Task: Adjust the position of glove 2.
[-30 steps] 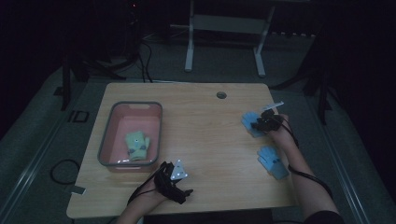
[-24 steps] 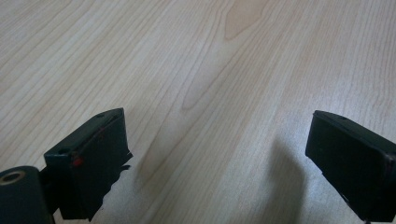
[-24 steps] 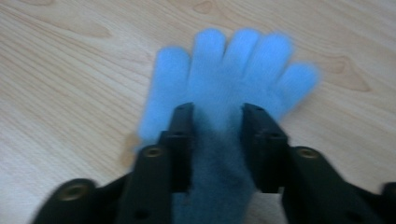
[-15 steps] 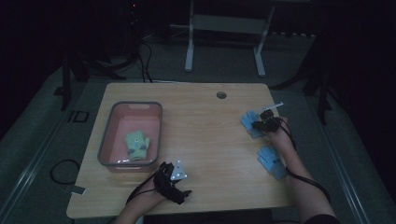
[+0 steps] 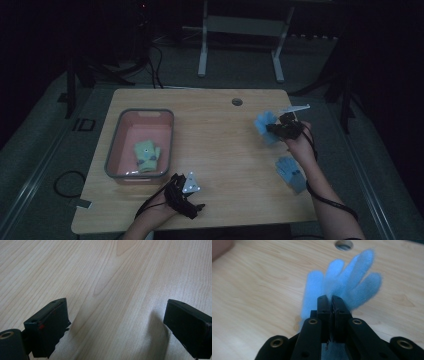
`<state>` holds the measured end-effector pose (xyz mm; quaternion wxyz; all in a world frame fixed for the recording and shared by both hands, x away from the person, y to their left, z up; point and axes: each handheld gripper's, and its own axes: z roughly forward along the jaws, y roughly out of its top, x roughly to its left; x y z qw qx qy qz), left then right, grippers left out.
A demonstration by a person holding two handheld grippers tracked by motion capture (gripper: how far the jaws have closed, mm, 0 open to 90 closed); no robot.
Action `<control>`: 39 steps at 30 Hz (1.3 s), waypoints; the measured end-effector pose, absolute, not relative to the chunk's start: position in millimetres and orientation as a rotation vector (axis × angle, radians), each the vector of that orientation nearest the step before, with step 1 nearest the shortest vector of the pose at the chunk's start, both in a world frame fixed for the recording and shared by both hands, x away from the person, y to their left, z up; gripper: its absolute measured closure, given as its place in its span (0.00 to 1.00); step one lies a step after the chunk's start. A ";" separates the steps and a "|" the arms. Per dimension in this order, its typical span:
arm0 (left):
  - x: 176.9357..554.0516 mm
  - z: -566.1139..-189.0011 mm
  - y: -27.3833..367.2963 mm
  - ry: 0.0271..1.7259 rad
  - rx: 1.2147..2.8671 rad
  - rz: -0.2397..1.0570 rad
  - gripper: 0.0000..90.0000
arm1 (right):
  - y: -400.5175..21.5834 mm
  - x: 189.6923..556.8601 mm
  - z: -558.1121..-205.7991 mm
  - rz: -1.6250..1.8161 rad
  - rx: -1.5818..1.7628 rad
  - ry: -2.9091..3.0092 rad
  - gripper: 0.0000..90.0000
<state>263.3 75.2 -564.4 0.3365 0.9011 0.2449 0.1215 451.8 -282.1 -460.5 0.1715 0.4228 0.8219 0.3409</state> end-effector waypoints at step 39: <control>261.5 -564.5 76.3 0.597 2.350 0.321 0.07 | -179.9 330.1 -531.5 1.134 1.471 2.306 0.95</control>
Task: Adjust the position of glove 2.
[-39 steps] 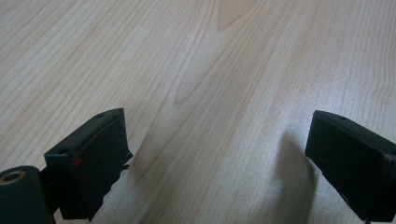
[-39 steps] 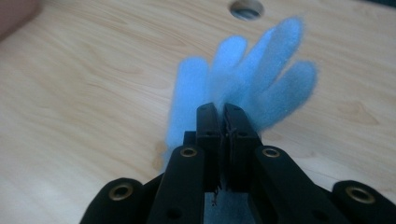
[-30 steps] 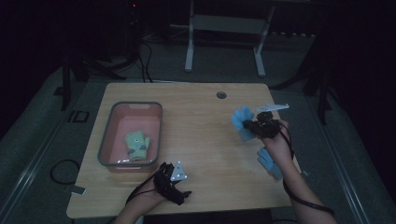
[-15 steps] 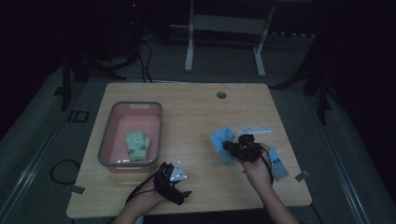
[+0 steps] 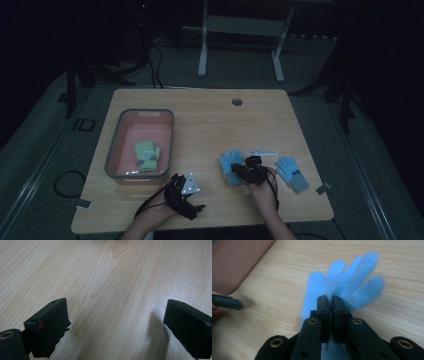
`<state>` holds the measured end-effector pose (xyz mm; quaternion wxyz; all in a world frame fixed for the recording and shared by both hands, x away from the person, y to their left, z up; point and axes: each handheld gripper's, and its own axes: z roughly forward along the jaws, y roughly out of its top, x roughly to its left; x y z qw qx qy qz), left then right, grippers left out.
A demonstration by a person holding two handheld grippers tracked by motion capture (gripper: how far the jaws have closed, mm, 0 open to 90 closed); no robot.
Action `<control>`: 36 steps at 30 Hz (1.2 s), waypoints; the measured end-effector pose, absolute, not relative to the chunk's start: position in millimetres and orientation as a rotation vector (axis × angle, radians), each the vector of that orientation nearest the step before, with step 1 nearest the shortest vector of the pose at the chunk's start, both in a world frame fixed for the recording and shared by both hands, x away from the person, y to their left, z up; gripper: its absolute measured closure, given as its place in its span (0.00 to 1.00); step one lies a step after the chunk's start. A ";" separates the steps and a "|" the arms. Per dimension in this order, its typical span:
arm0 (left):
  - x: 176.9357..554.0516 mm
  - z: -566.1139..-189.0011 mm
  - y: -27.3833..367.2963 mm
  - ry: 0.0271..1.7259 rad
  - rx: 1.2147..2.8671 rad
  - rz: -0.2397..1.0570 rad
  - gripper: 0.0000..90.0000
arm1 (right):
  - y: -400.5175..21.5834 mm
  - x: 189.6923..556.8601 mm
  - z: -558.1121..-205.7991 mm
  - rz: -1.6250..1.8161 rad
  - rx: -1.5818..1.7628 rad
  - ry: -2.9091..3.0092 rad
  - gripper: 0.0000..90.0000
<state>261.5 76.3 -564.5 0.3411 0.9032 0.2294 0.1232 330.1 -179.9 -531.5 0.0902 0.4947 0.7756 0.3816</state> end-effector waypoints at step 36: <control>260.9 -566.6 78.3 0.597 2.349 0.299 0.07 | -266.2 337.0 -506.7 1.105 1.134 2.399 0.62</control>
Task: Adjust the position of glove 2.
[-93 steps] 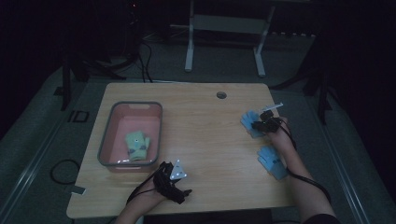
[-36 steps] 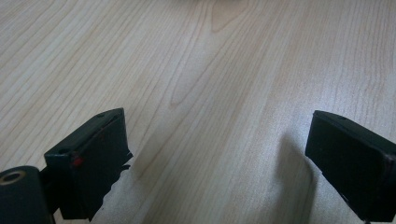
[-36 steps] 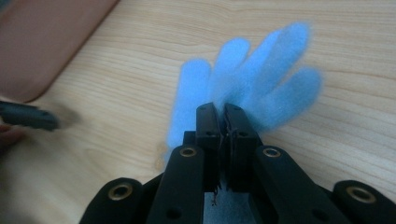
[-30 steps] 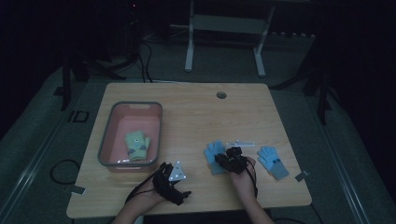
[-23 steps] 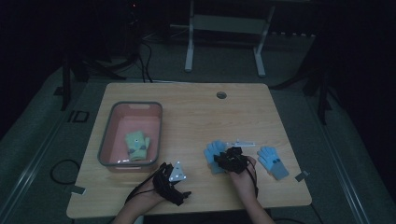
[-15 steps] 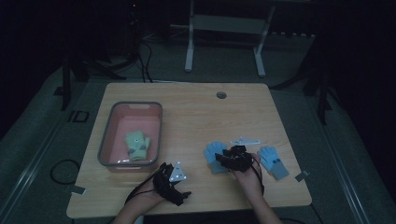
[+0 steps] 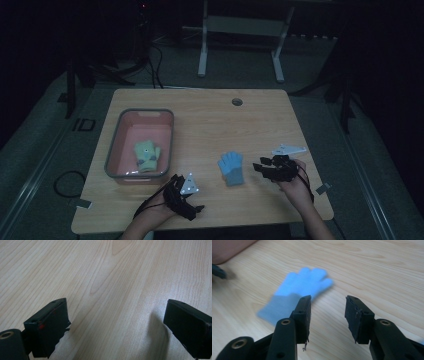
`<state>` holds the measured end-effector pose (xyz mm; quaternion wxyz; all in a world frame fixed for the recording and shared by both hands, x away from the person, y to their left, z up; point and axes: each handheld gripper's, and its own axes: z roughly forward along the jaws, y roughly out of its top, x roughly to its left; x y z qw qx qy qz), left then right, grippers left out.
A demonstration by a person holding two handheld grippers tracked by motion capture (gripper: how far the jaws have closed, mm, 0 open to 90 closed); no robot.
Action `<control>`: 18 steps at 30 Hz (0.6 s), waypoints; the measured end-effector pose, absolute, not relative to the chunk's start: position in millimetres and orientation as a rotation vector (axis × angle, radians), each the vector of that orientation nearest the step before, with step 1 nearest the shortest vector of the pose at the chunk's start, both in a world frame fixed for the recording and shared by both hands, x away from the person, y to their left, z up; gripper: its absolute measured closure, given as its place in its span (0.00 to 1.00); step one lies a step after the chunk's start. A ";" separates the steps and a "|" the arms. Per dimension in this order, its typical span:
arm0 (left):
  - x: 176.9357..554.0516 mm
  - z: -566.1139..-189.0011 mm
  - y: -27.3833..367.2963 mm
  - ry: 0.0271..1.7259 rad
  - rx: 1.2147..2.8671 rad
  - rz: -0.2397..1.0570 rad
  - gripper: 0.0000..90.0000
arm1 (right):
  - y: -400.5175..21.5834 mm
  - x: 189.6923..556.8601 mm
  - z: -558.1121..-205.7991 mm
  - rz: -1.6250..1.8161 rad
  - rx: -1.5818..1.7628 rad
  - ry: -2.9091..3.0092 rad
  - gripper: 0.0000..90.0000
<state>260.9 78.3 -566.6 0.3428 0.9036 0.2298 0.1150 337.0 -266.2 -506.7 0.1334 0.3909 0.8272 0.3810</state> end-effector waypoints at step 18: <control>260.4 -566.4 78.0 0.600 2.347 0.310 0.07 | -355.7 355.6 -505.2 0.917 1.188 2.396 0.68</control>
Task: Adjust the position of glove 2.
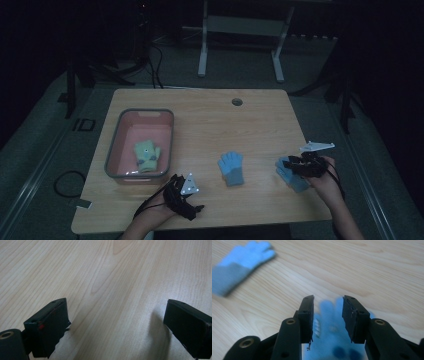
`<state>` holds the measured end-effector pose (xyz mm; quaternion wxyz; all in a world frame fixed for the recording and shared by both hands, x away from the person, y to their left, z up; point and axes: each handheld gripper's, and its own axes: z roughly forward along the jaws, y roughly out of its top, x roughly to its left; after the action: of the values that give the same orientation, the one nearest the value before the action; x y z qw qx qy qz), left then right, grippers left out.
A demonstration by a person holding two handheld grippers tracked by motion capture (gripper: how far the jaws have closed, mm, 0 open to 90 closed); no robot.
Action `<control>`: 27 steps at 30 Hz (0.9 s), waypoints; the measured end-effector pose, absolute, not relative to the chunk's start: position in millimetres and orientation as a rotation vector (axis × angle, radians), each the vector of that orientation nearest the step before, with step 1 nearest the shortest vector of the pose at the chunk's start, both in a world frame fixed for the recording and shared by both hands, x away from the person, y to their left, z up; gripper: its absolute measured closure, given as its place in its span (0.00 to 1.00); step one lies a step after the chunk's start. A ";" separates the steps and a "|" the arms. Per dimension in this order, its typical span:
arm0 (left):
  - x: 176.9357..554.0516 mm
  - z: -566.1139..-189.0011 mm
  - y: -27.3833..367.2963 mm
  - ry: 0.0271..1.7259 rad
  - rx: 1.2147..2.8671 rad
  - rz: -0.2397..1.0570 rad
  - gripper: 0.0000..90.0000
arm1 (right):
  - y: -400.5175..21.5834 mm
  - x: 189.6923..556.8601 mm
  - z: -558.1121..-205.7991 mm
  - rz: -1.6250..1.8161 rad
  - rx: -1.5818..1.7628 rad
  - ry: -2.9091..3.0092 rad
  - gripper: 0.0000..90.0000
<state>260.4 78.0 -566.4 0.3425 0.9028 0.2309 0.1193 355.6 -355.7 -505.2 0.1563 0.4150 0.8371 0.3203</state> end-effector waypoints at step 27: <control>260.0 -566.8 78.7 0.590 2.340 0.303 0.07 | -369.1 344.2 -535.8 0.823 1.219 2.459 0.94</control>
<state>260.0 78.7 -566.8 0.3474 0.9021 0.2274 0.1170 344.2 -369.1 -535.8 0.1375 0.4213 0.8501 0.2844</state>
